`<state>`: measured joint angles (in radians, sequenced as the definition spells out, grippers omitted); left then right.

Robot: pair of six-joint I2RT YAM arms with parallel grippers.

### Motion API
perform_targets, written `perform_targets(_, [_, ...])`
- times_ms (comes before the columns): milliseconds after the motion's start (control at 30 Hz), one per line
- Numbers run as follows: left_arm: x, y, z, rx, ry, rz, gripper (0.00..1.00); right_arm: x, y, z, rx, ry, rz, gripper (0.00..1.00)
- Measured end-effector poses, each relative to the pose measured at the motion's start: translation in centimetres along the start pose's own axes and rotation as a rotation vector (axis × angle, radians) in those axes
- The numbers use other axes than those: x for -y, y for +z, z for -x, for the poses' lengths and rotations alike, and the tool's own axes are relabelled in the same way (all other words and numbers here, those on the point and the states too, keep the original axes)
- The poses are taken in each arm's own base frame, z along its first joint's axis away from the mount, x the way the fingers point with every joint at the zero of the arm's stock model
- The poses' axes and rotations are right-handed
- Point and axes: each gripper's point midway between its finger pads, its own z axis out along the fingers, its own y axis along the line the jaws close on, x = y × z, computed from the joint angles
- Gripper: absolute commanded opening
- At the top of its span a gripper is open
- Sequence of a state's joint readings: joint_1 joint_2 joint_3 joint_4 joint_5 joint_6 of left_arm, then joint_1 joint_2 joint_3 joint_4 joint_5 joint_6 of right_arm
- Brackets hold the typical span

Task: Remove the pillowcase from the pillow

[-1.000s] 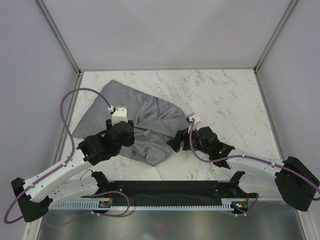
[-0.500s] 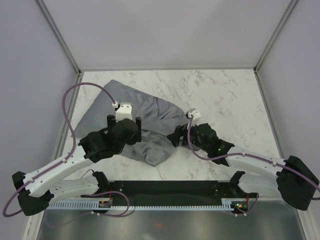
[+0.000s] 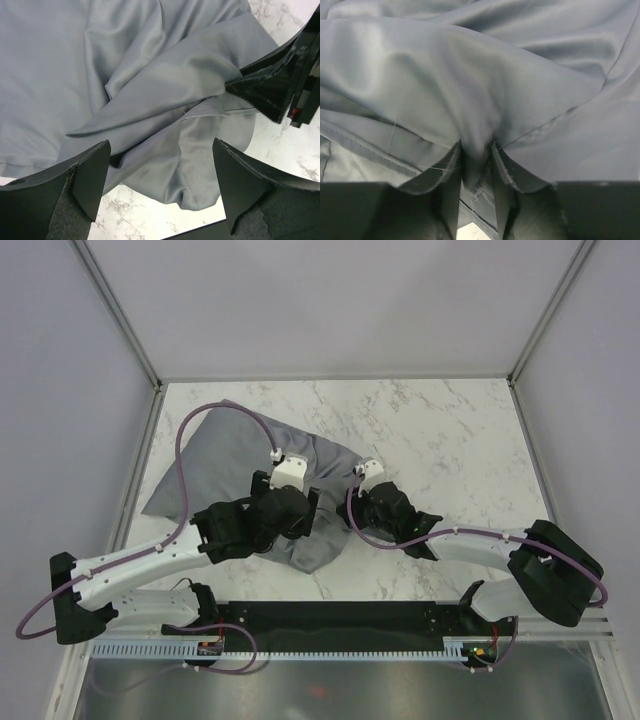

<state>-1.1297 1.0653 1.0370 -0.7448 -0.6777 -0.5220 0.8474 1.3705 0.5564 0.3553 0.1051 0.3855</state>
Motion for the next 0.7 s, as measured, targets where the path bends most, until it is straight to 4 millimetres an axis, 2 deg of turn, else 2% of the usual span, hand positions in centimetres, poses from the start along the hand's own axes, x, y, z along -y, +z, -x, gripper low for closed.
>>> perform_targets(33, [0.1, 0.3, -0.4, -0.01, 0.016, 0.004, 0.91, 0.0, 0.0, 0.0, 0.0, 0.003, 0.0, 0.24])
perform_targets(67, [0.3, 0.7, -0.9, -0.017, 0.031, 0.006, 0.91, -0.1, 0.0, 0.1, 0.002, 0.002, 0.002, 0.22])
perform_targets(367, [0.8, 2.4, -2.4, -0.007, 0.097, -0.011, 0.91, -0.2, 0.0, 0.2, 0.007, 0.004, 0.006, 0.11])
perform_targets(433, [1.1, 2.9, -3.0, -0.01, 0.115, -0.018, 0.86, -0.2, 0.0, 0.2, 0.007, 0.004, 0.009, 0.11])
perform_targets(467, [1.2, 3.2, -3.4, -0.017, 0.128, -0.022, 0.79, -0.2, 0.0, 0.2, 0.005, 0.004, 0.009, 0.11])
perform_targets(500, [1.3, 3.4, -3.8, -0.021, 0.138, -0.025, 0.64, -0.2, 0.0, 0.2, 0.005, 0.004, 0.009, 0.1])
perform_targets(567, [1.4, 3.9, -4.5, -0.028, 0.16, -0.029, 0.46, -0.2, -0.1, 0.3, 0.002, 0.004, 0.008, 0.06])
perform_targets(600, [1.5, 4.1, -4.8, -0.03, 0.172, -0.034, 0.29, -0.2, -0.1, 0.4, 0.0, 0.003, 0.005, 0.03])
perform_targets(633, [1.6, 4.2, -5.2, -0.035, 0.18, -0.044, 0.23, -0.2, -0.2, 0.5, 0.0, 0.003, 0.002, 0.0])
perform_targets(700, [1.7, 4.5, -5.9, -0.04, 0.195, -0.063, 0.08, -0.3, -0.3, 1.3, 0.004, 0.002, -0.007, 0.0])
